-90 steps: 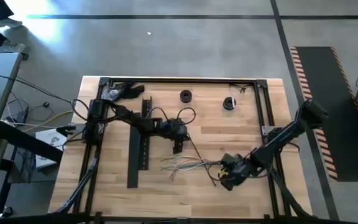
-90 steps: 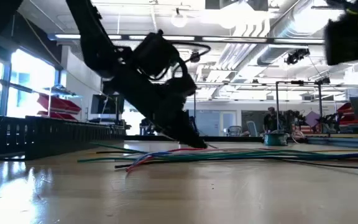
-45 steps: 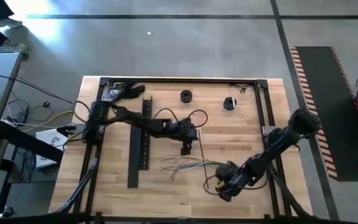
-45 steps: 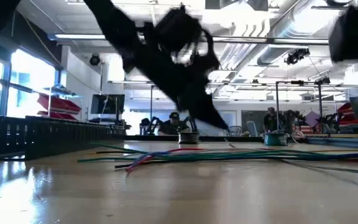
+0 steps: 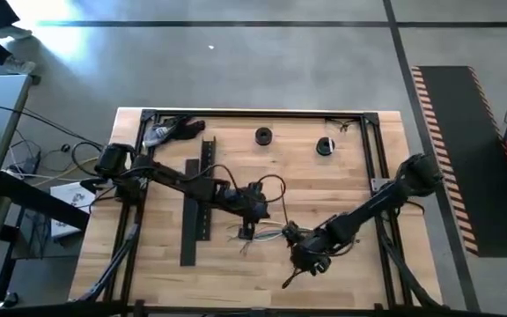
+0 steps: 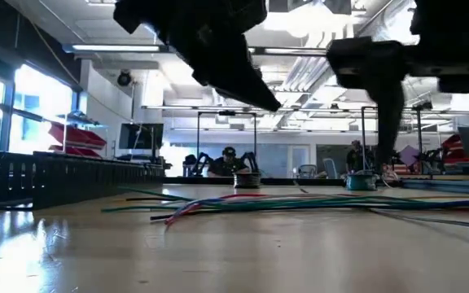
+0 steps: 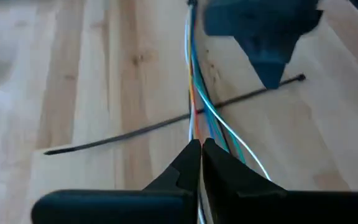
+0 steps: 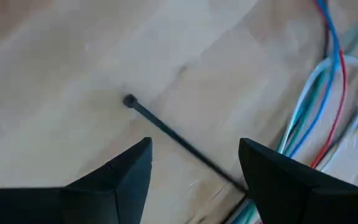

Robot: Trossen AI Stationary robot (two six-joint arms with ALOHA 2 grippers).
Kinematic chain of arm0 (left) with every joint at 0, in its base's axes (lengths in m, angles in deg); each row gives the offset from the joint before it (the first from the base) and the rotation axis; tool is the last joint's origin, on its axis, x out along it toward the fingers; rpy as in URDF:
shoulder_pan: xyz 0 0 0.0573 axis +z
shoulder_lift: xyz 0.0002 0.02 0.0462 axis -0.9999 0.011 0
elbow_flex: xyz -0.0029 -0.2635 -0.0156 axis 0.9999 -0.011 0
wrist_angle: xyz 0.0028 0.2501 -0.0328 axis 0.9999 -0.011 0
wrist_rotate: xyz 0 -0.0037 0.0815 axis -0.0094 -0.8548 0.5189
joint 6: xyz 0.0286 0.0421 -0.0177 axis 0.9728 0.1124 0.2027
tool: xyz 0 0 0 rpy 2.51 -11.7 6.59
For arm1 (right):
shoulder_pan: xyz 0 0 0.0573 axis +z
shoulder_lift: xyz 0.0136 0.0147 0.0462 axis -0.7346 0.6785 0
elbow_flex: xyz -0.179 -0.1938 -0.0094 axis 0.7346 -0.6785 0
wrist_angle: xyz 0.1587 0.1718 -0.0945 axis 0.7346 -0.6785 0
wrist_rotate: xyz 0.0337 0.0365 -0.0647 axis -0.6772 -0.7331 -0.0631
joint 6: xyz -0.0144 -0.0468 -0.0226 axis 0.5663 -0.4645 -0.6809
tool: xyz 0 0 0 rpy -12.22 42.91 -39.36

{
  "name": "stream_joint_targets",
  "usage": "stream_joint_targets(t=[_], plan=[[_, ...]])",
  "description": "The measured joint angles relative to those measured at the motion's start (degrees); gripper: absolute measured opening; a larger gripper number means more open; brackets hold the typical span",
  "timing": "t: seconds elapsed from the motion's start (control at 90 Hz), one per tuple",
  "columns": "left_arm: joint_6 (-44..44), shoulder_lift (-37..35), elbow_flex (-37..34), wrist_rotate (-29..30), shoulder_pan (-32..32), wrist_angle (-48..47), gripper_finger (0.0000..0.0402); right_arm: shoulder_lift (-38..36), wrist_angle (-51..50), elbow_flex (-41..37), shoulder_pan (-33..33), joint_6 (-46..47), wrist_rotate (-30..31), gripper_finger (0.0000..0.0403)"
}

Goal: Ziptie cables
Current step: Wrap the black zip tie on the cable

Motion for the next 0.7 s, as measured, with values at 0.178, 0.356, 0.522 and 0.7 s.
stream_joint_targets(t=[0.178, 0.356, 0.522, 0.7], plan=[[-0.20, 0.19, 0.00, 2.26, -0.66, -1.76, 0.0000, 4.71, -2.00, 3.06, 0.07, -12.68, -1.70, 0.0210], [-1.07, 0.19, 0.00, 2.36, -0.60, -2.09, 0.0000, 6.89, -1.86, 3.73, -0.15, -14.34, -2.84, 0.0153], [-1.06, 0.19, 0.00, 2.37, -0.60, -1.71, 0.0000, 7.11, -2.04, 3.60, -0.57, -13.99, -3.56, 0.0078], [-1.06, 0.19, 0.00, 2.37, -0.77, -1.55, 0.0000, 7.27, -0.22, 3.49, -0.79, -11.25, -2.94, 0.0007]])
